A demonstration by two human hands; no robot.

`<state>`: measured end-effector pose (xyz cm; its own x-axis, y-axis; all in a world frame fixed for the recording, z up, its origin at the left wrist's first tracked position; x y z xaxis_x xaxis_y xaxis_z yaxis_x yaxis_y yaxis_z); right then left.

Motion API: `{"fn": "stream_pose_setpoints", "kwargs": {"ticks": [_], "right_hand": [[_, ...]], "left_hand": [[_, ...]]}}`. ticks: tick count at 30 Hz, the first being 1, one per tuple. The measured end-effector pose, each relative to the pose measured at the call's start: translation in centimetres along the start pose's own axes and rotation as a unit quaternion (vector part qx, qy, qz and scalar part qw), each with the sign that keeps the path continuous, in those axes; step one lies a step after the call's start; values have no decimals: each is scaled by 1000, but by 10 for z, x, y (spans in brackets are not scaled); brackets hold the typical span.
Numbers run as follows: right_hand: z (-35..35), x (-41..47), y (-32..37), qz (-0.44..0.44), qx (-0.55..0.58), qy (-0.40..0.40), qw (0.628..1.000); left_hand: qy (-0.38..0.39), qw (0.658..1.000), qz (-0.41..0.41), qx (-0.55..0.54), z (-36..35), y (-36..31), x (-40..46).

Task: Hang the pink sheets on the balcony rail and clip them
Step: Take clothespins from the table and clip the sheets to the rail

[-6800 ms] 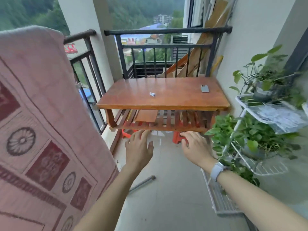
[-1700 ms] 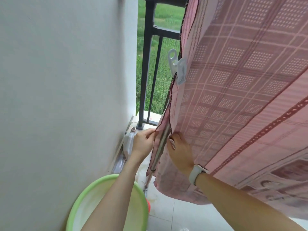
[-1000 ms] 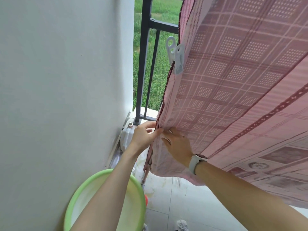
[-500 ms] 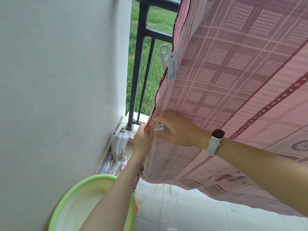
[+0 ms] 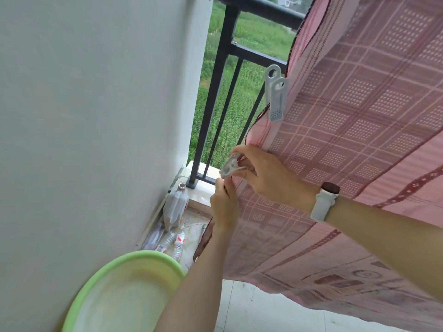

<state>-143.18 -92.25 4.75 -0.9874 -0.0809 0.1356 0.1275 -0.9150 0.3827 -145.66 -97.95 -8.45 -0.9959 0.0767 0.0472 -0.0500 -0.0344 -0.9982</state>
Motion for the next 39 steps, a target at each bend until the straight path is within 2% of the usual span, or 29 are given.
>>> {"fn": "stream_pose_setpoints", "kwargs": {"ticks": [5, 8, 10, 13, 20, 27, 31, 34, 36, 39], "right_hand": [[-1, 0, 0, -27, 64, -35, 997], [-1, 0, 0, -11, 40, -30, 999], [-2, 0, -1, 8, 5, -27, 1000], [-5, 1, -2, 35, -40, -8, 999], [-12, 8, 8, 67, -100, 65, 991], [-24, 10, 6, 147, -121, 71, 979], [-39, 6, -6, 183, -224, 80, 954], [-43, -2, -10, 169, -292, 78, 938], [-42, -10, -10, 179, -297, 62, 936], [-40, -23, -15, 188, -235, 46, 952]], "left_hand": [[37, 996, -81, 11, 12, 10, -8], [83, 990, -104, 55, 14, 14, -5], [113, 986, -110, 48, 13, 17, -4], [134, 987, -82, 34, 19, 31, 0], [97, 991, -54, 68, 40, 54, -5], [46, 986, -123, 106, 42, 65, -15], [34, 985, -116, 120, 45, 62, -15], [24, 984, -120, 127, 46, 56, -15], [26, 984, -116, 134, 46, 53, -16], [42, 981, -117, 146, 48, 49, -18]]}}
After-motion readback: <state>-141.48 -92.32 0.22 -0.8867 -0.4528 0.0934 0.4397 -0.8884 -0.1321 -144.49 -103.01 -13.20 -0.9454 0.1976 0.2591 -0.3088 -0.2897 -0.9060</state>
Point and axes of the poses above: each hand's wrist, its own x-axis towards the middle knuckle, its own z-axis out of the back of the hand, y = z × x, the point moved 1 cm from there along x, towards the middle knuckle
